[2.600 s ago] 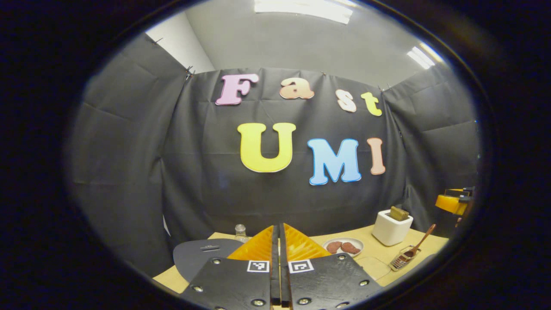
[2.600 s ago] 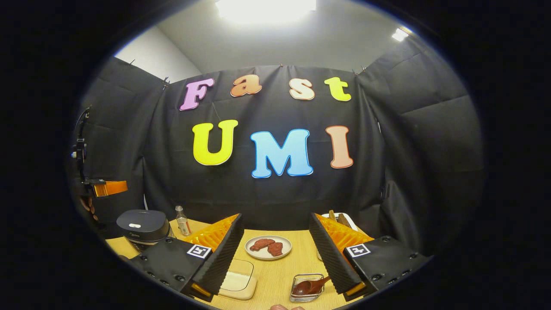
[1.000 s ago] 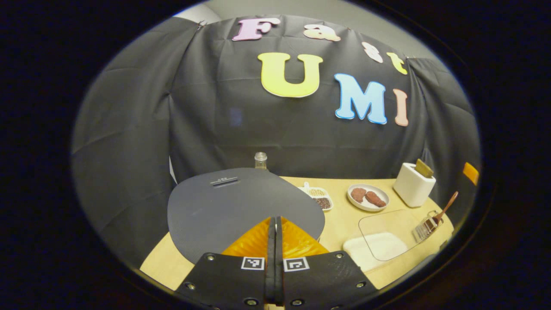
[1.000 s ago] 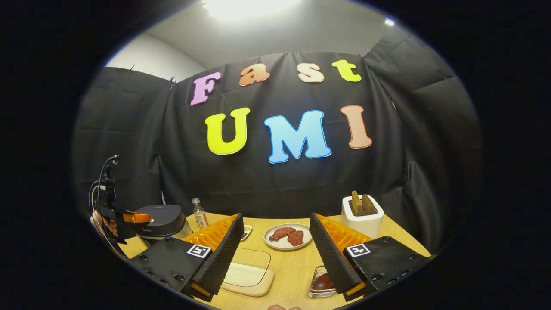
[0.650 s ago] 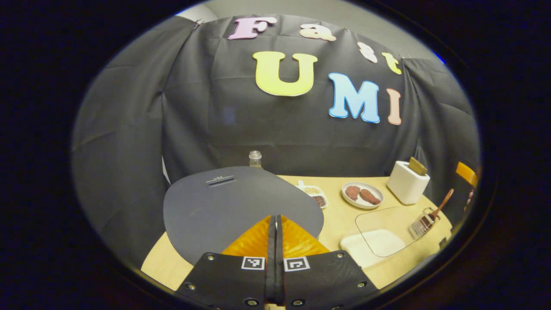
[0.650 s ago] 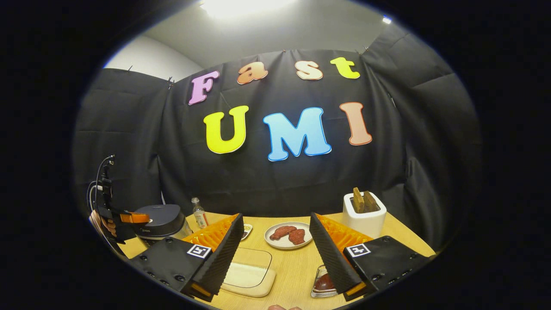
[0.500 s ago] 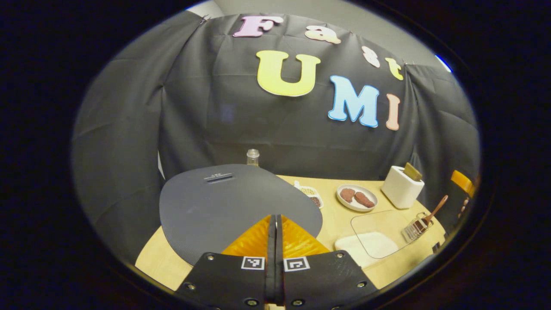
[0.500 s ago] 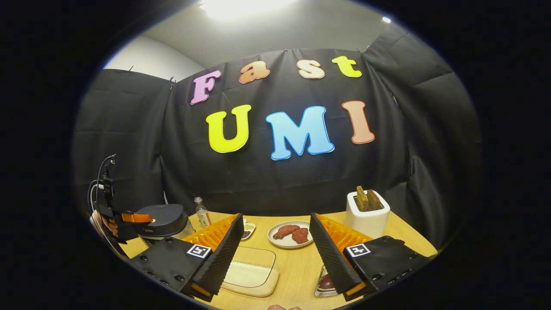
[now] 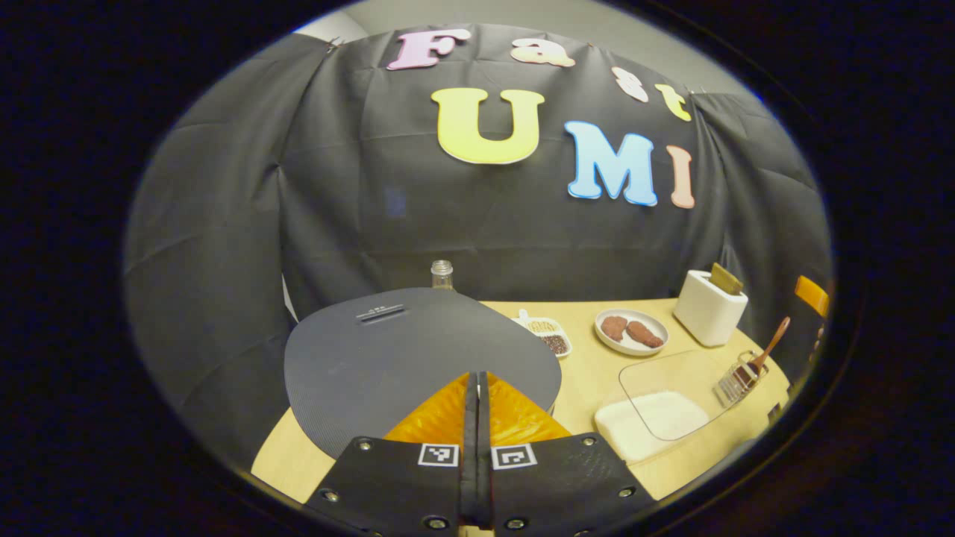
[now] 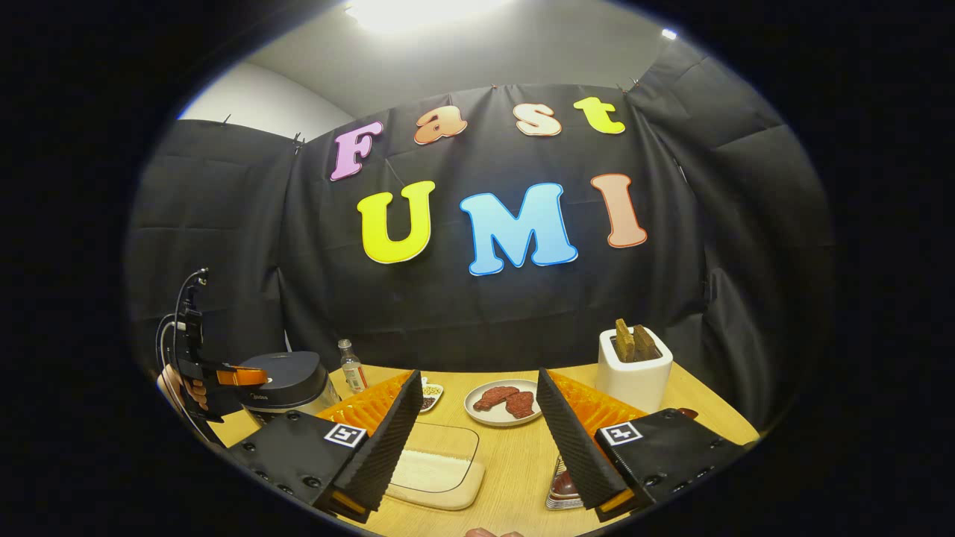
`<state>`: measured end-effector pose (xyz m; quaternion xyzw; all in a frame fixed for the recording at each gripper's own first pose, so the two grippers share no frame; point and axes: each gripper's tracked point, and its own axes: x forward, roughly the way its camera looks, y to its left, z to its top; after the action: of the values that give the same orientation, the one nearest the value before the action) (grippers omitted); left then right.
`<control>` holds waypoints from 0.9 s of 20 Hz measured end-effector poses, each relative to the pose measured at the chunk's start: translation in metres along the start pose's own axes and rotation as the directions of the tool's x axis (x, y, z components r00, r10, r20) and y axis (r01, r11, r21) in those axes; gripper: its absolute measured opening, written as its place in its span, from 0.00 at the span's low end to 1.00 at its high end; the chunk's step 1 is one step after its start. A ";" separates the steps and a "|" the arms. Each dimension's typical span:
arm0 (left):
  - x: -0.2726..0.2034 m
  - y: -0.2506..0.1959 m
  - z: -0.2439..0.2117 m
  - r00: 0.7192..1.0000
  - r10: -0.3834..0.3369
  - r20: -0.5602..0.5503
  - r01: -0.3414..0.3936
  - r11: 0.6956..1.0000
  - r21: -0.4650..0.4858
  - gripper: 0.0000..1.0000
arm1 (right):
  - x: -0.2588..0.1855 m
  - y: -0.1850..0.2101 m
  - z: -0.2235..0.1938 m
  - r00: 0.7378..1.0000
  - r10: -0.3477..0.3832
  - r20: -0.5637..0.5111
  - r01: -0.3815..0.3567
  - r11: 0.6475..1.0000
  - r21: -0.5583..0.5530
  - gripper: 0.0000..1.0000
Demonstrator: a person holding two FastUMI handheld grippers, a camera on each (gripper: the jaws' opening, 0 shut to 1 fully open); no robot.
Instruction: Close the left gripper, press the button to open the rice cooker; take a wooden spoon from the chopstick holder with the right hand, scoop a spoonful of rice and pour it into the rice cooker, then put the wooden spoon back into the chopstick holder.
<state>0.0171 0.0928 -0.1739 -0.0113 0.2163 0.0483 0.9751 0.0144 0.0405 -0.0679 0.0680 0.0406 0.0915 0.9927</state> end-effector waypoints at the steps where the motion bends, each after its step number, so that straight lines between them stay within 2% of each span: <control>1: 0.000 0.000 0.002 1.000 0.017 0.014 -0.017 1.000 0.007 0.02 | -0.002 -0.005 0.002 1.000 -0.011 -0.003 0.011 1.000 -0.007 0.98; 2: -0.005 -0.001 0.004 0.999 0.041 0.015 -0.041 0.999 0.023 0.02 | -0.004 -0.012 0.002 1.000 -0.025 -0.003 0.025 1.000 -0.014 0.98; 4: -0.011 0.001 0.030 0.991 0.099 0.093 -0.105 0.993 0.062 0.00 | -0.009 -0.024 0.007 0.999 -0.053 0.005 0.053 0.998 -0.014 0.98; 6: -0.029 0.005 0.075 0.964 0.154 0.217 -0.166 0.985 0.040 0.01 | -0.012 -0.034 0.013 0.997 -0.073 0.018 0.073 0.997 0.004 0.98; 8: -0.061 0.006 0.110 0.928 0.183 0.325 -0.188 0.982 -0.018 0.01 | -0.015 -0.043 0.017 0.996 -0.089 0.029 0.089 0.996 0.023 0.98; 9: -0.077 0.004 0.127 0.908 0.180 0.378 -0.178 0.983 -0.040 0.00 | -0.017 -0.048 0.019 0.994 -0.101 0.034 0.100 0.995 0.029 0.98; 13: -0.117 -0.010 0.150 0.873 0.142 0.467 -0.112 0.990 -0.091 0.01 | -0.023 -0.076 0.022 0.985 -0.165 0.045 0.163 0.986 0.030 0.98; 14: -0.123 -0.011 0.154 0.870 0.132 0.475 -0.100 0.991 -0.092 0.03 | -0.026 -0.087 0.021 0.981 -0.191 0.045 0.189 0.981 0.035 0.98; 15: -0.127 -0.013 0.156 0.868 0.124 0.481 -0.093 0.992 -0.089 0.00 | -0.030 -0.098 0.021 0.976 -0.214 0.045 0.212 0.976 0.046 0.98; 17: -0.129 -0.017 0.157 0.868 0.122 0.481 -0.091 0.992 -0.086 0.00 | -0.036 -0.115 0.020 0.968 -0.247 0.043 0.243 0.967 0.079 0.98; 18: -0.127 -0.024 0.154 0.875 0.113 0.470 -0.083 0.993 -0.083 0.05 | -0.040 -0.123 0.018 0.964 -0.262 0.038 0.257 0.962 0.095 0.98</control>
<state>-0.0299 0.0641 0.0192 -0.0175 -0.0301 0.1054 0.9938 -0.0010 -0.0889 -0.0647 0.1084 0.0284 -0.0431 0.9928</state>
